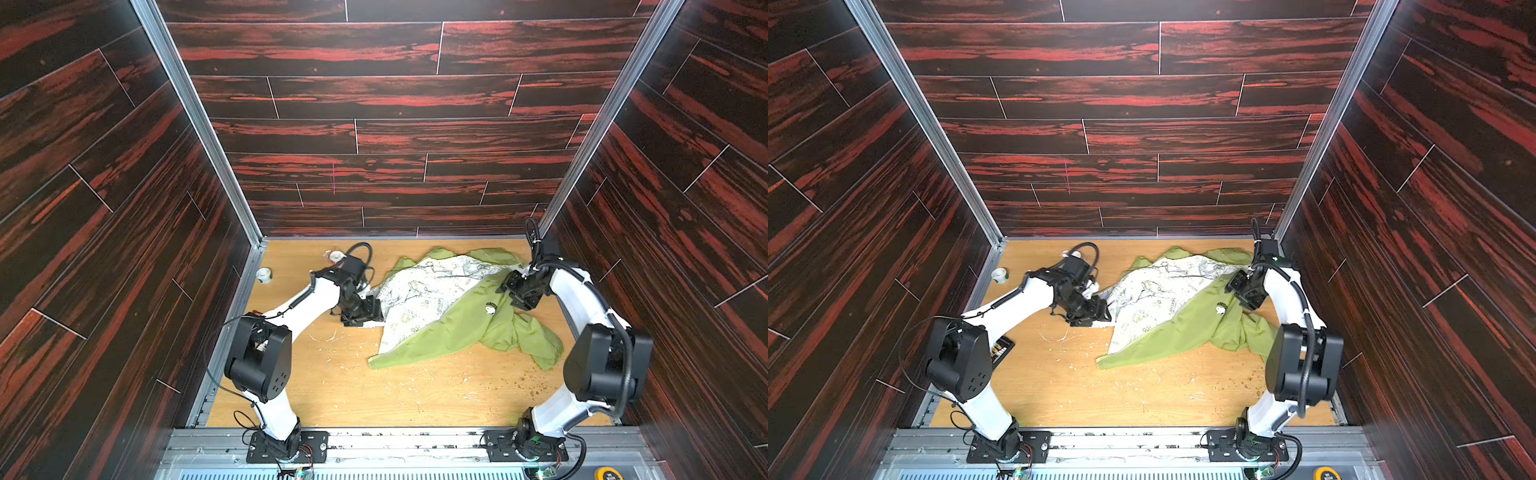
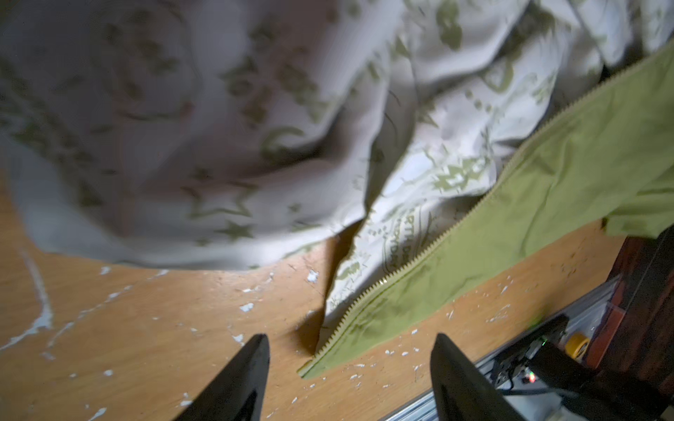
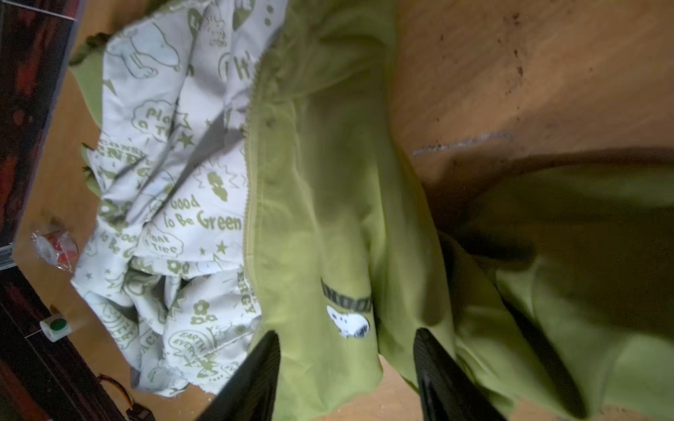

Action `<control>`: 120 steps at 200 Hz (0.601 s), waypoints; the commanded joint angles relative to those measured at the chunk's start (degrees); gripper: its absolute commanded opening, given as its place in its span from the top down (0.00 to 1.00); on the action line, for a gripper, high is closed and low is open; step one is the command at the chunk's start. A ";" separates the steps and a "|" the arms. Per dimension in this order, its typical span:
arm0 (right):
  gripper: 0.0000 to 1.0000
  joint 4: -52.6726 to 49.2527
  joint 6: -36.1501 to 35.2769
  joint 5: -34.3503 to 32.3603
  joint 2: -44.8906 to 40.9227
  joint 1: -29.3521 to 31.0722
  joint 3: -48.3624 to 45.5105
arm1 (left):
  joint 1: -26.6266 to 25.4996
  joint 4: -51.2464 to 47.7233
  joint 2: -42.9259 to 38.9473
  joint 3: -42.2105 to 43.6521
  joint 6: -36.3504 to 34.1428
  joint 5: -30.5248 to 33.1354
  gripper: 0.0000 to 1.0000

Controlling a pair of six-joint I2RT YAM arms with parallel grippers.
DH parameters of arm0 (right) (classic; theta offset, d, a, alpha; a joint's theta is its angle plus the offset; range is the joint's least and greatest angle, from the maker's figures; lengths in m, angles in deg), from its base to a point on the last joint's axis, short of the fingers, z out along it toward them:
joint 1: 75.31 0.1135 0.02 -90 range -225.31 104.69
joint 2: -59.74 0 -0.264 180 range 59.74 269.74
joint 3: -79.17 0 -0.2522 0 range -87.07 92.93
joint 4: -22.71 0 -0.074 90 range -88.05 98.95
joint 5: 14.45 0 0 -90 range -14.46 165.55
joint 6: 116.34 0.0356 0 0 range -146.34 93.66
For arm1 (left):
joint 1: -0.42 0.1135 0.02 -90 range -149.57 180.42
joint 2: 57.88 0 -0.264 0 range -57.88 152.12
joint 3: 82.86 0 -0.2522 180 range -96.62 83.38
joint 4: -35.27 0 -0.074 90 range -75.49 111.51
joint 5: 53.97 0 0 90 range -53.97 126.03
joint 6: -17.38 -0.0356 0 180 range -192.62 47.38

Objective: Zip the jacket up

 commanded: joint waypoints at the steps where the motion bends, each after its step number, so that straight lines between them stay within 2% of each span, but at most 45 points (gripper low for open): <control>1: 0.38 -1.62 1.15 -1.05 -5.80 0.25 -3.25 | -4.19 -0.63 2.09 -0.88 -6.74 1.37 0.26; 53: 0.32 -0.02 1.51 -2.91 -5.36 0.17 -7.18 | -10.36 -0.95 10.24 -4.61 -12.16 6.00 0.23; 120: 0.32 3.35 0.67 -2.59 4.44 0.18 -3.02 | -11.22 -0.73 13.92 -5.27 -14.89 7.58 0.23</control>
